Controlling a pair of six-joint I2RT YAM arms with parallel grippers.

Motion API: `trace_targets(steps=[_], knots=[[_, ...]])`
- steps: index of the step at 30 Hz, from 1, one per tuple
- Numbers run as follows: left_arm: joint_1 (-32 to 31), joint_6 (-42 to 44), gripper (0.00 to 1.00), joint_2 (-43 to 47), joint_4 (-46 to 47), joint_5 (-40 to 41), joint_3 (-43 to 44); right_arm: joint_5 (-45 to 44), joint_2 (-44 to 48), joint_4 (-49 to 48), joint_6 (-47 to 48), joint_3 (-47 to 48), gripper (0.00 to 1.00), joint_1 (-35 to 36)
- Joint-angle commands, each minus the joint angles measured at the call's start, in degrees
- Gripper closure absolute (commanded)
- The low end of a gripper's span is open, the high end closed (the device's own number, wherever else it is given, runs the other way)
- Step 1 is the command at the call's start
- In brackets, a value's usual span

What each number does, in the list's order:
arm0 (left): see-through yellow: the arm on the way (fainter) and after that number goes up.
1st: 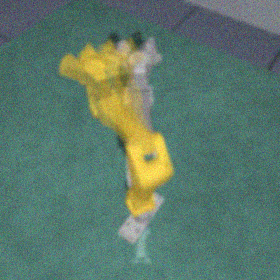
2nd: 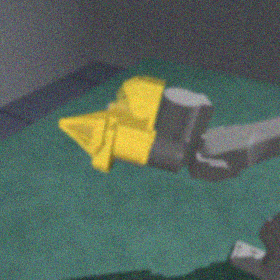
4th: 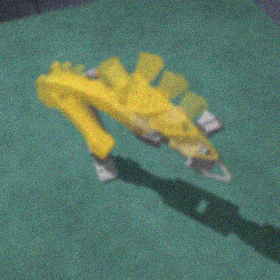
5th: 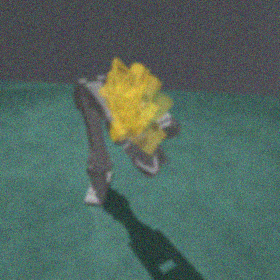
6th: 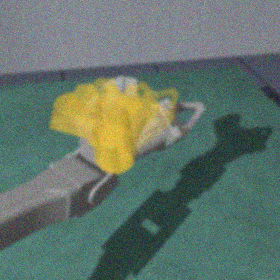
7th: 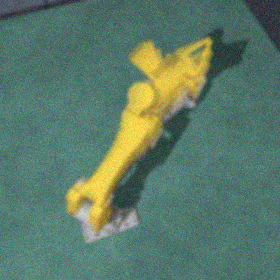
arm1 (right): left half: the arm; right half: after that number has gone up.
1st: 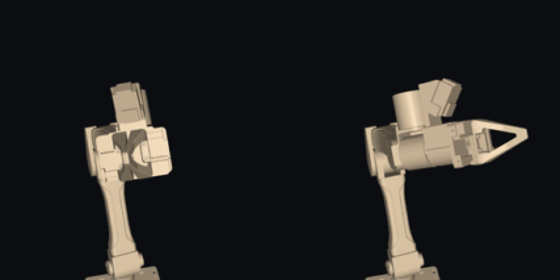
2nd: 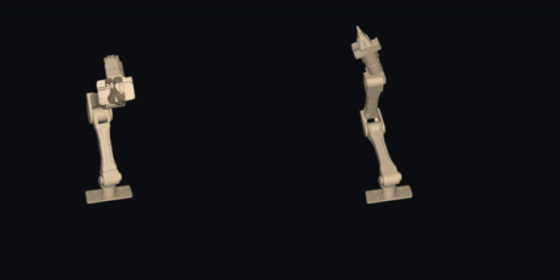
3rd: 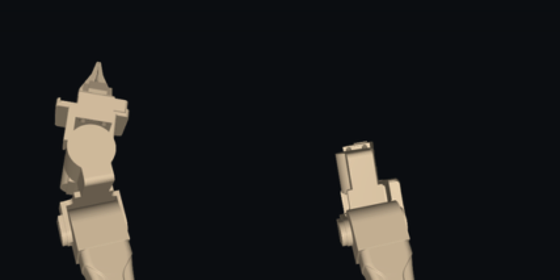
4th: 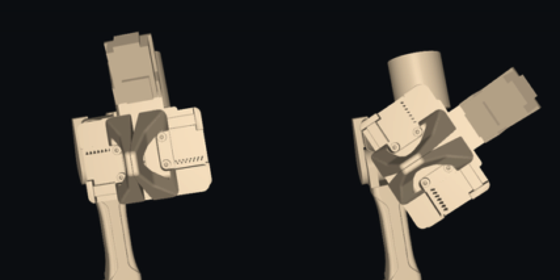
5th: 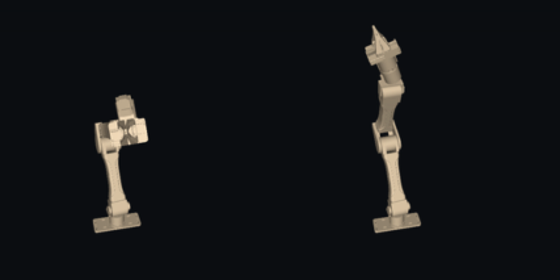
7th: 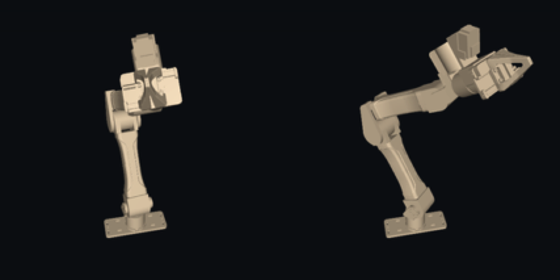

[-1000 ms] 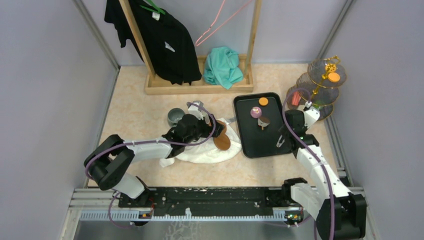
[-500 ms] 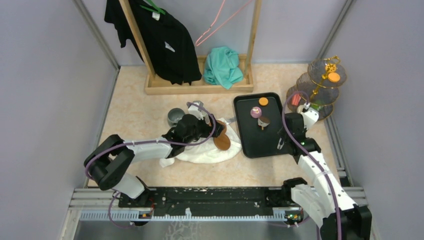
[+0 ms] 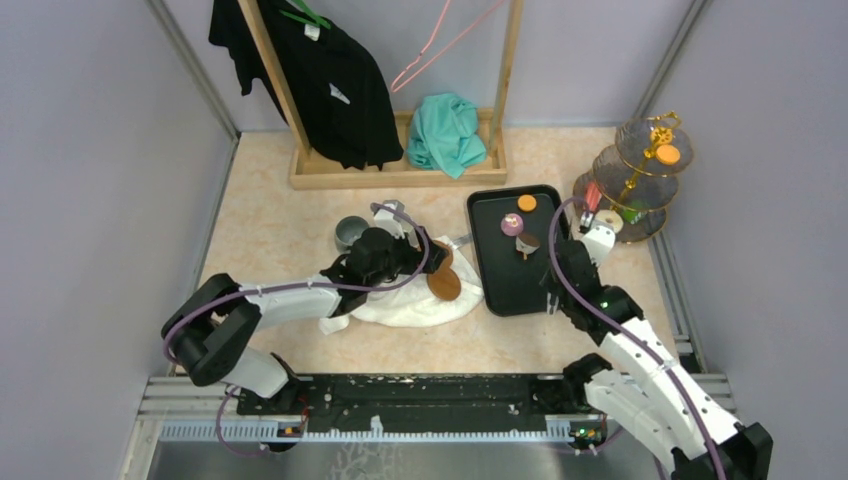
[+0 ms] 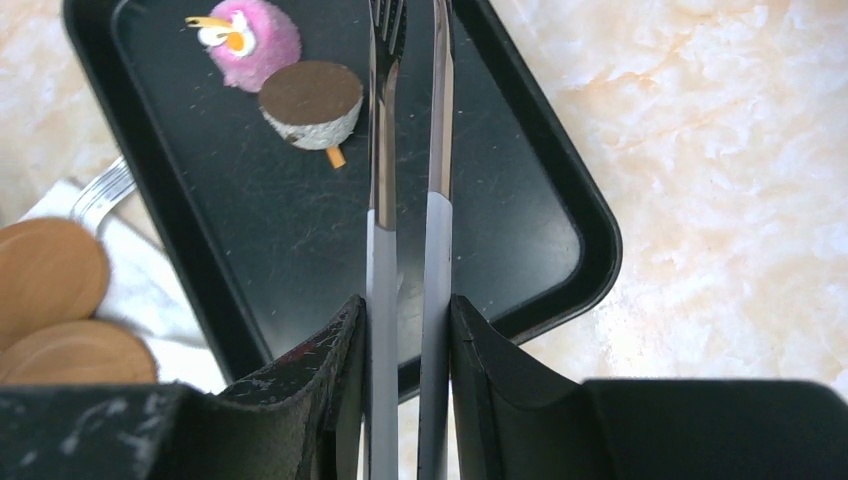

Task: Serve the afternoon tea
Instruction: Adjust the dessert on the tray.

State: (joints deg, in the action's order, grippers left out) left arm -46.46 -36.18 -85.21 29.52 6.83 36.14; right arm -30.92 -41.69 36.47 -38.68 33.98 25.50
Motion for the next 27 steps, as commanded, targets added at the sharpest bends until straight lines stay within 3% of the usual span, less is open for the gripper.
trace_targets(steps=[1, 11, 27], knots=[[0.1, -0.1, 0.03, 2.4, -1.6, 1.0, 0.0, -0.7, 4.0, 3.2, 1.0, 5.6, 0.71, 3.1], [-0.3, -0.6, 0.04, 4.9, -4.7, 2.8, 0.7, 7.7, 8.2, 8.0, 2.7, 10.0, 0.73, 5.6], [-0.9, -1.3, 0.04, 5.9, -6.4, 3.6, 1.3, 14.4, 5.3, 10.6, 4.8, 11.8, 0.68, 6.0]])
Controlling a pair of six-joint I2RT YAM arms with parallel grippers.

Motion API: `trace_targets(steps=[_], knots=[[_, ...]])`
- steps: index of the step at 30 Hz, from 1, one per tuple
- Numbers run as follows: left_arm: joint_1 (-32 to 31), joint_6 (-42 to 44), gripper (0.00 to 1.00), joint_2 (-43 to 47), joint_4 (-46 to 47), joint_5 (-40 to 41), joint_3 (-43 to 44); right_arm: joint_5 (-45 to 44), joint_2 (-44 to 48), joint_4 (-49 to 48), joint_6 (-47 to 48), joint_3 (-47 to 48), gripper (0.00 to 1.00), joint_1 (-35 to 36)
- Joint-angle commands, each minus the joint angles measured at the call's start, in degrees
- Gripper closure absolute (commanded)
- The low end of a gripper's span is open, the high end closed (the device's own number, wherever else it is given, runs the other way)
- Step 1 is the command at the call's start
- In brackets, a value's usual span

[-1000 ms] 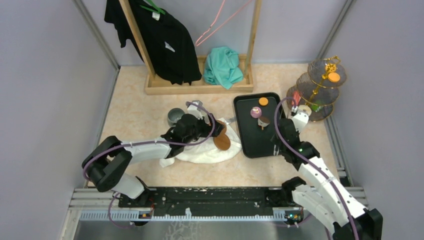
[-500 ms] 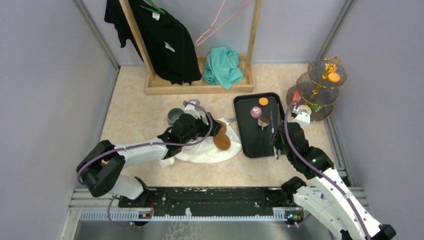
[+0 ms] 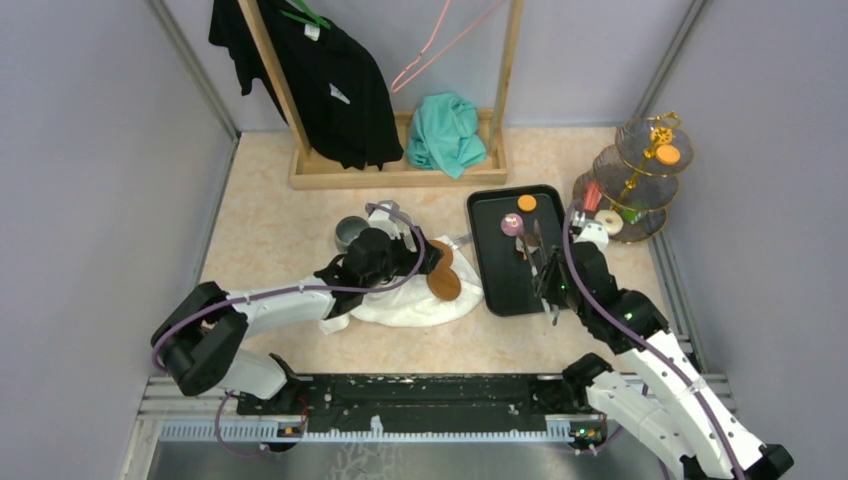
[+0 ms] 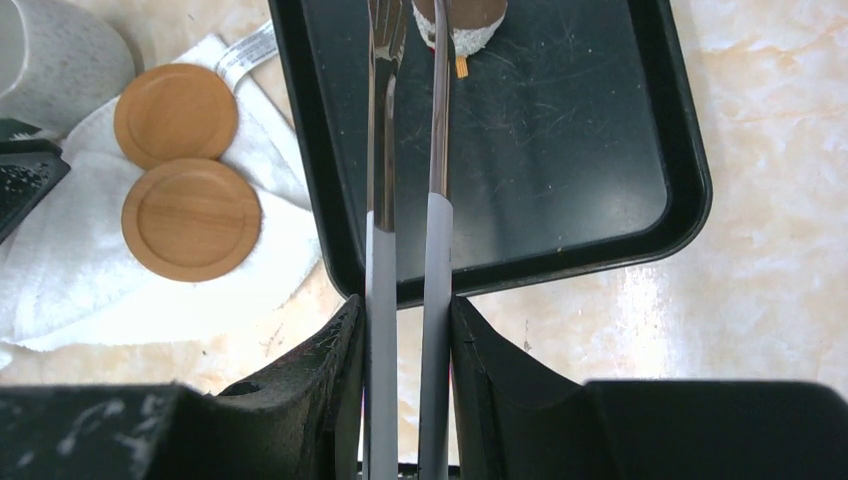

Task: Serve the afternoon tea
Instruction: Adjust the dessert on the tray.

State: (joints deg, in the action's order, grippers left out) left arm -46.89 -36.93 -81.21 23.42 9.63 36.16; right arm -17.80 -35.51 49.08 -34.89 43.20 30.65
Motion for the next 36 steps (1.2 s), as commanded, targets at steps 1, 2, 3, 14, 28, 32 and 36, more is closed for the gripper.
trace_targets(steps=[1, 2, 3, 14, 28, 32, 36], knots=[[-0.5, -0.6, 0.04, 2.0, -0.3, 0.8, 1.2, 1.4, -1.2, -2.2, 1.0, 2.5, 0.68, 0.9], [-0.5, -0.6, 0.04, 2.0, -0.3, 0.8, 1.2, 1.5, -1.6, -2.4, 1.0, 2.4, 0.68, 0.9], [-0.5, -0.6, 0.04, 2.0, -0.3, 0.8, 1.1, 1.7, -1.8, -2.6, 1.0, 2.2, 0.68, 0.9], [-0.5, -0.3, 0.04, 2.0, 0.5, 0.8, 0.4, 0.8, -4.8, -4.7, 1.4, 0.9, 0.68, 1.0], [-0.4, -0.4, 0.04, 0.7, 1.4, 0.6, 0.1, -4.3, -10.1, -6.8, 4.2, 0.9, 0.66, 1.0], [-0.5, -0.4, 0.04, -0.1, 1.7, 0.4, 0.4, -5.0, -11.2, -7.0, 4.7, 1.0, 0.65, 1.0], [-0.5, -0.4, 0.04, -0.4, 1.8, 0.3, 0.4, -5.1, -12.5, -6.8, 4.8, 1.1, 0.64, 1.0]])
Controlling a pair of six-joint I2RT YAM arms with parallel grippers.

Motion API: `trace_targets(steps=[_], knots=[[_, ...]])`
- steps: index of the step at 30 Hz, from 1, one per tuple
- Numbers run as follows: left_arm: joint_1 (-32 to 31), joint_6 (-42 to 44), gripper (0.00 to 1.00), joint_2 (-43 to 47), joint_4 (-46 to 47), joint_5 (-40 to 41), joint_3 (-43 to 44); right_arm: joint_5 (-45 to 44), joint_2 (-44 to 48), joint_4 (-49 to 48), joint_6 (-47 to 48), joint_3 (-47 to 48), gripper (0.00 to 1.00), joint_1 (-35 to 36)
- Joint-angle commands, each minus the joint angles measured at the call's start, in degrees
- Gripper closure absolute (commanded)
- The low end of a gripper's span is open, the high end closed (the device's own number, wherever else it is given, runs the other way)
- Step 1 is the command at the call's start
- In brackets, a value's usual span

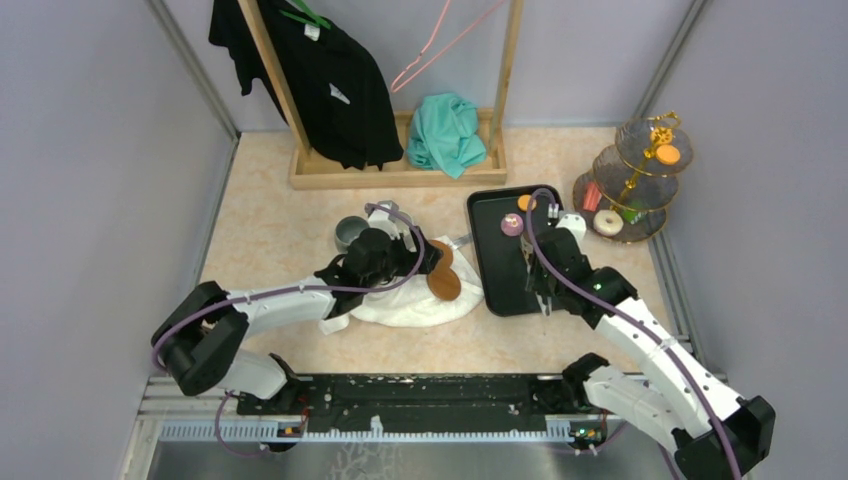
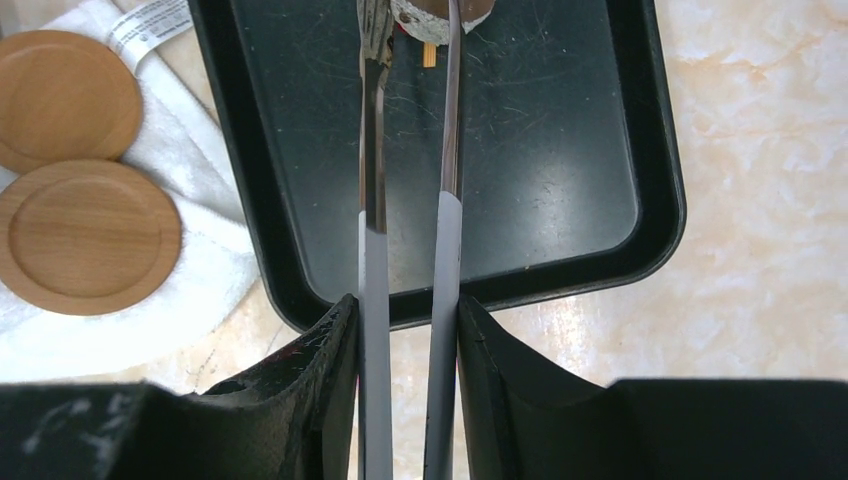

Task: Serve the afternoon tea
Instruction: Adjust the dessert on the tray.

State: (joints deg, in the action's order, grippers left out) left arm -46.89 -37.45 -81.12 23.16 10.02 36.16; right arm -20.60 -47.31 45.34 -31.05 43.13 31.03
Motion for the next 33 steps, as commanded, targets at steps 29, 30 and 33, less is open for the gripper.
trace_targets(steps=[29, 30, 33], knots=[[-0.5, 0.4, 0.04, 2.8, 1.5, 0.3, -1.0, 6.7, 8.9, -4.9, -11.0, 1.2, 1.00, 0.6], [-0.4, 0.5, 0.04, 3.0, 1.4, 0.5, -1.1, 8.0, 9.8, -5.8, -12.4, 0.5, 1.00, 0.6], [-0.5, 0.8, 0.04, 3.8, 1.1, 0.7, -1.2, 12.0, 12.7, -9.4, -17.5, -2.1, 1.00, 0.7]])
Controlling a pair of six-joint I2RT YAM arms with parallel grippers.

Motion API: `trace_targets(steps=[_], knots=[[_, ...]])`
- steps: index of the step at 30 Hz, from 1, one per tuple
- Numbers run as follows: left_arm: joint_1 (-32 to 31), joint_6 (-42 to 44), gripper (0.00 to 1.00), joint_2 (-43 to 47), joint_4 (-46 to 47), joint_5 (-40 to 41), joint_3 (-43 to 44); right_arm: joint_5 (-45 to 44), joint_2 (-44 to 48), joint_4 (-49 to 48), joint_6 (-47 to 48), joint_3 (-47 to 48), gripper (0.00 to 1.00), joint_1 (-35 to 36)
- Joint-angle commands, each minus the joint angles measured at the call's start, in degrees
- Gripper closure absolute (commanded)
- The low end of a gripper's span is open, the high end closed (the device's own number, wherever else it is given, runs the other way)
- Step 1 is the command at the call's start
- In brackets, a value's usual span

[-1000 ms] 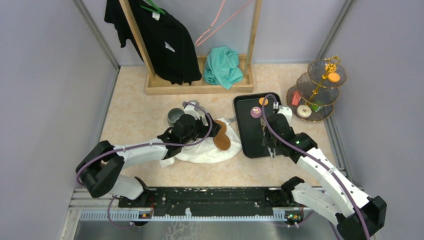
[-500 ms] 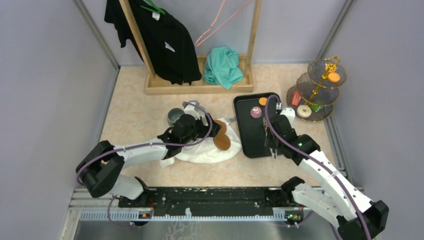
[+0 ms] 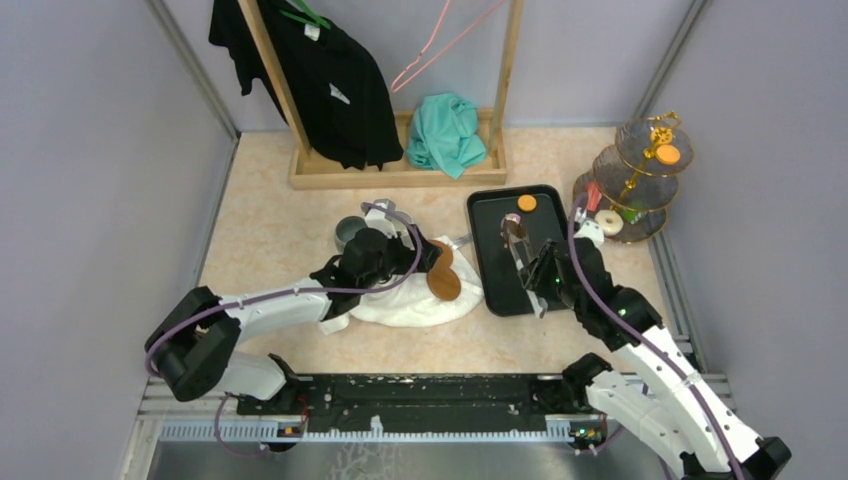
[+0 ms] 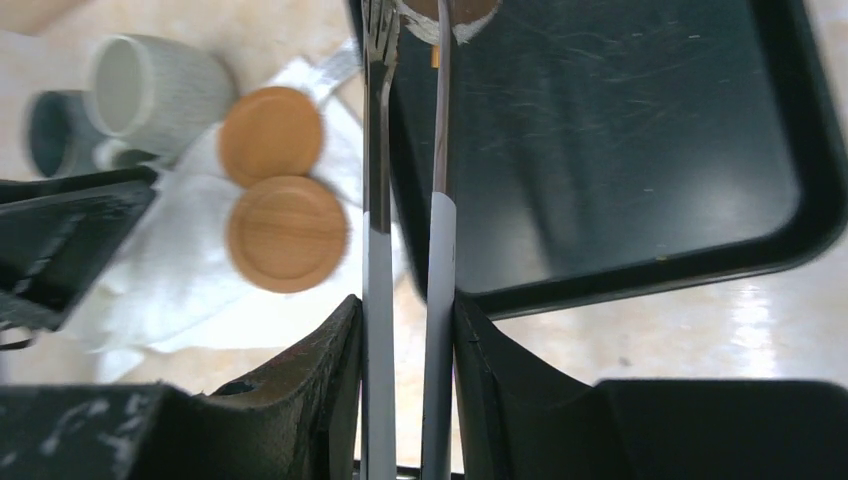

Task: Serve the afternoon tea
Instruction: Adjust the dessert on the tray.

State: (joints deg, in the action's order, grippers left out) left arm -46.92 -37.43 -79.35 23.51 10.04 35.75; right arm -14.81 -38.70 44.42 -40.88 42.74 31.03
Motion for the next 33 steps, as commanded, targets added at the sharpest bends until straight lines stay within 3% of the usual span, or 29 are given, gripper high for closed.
trace_targets(steps=[1, 8, 18, 28, 33], knots=[[-0.5, 0.8, 0.04, 2.2, 0.6, 0.7, -0.8, 7.4, 5.2, -9.9, -9.4, -2.9, 1.00, 0.6], [-0.5, 1.4, 0.04, 3.4, -0.1, 1.1, -0.9, 11.6, 14.1, -17.6, -20.3, -10.2, 1.00, 0.6], [-0.4, 1.0, 0.04, 2.9, -0.4, 0.3, -0.3, 7.2, 10.6, -10.8, -12.0, -6.2, 1.00, 0.6], [-0.5, 1.4, 0.04, 2.3, -0.7, 0.9, 0.0, 2.2, 9.8, -3.8, -6.7, -3.4, 0.80, 0.6], [-0.5, 1.1, 0.04, 1.2, -0.7, 0.2, 0.6, 1.8, 8.2, -2.6, -4.3, -2.8, 0.76, 0.6]])
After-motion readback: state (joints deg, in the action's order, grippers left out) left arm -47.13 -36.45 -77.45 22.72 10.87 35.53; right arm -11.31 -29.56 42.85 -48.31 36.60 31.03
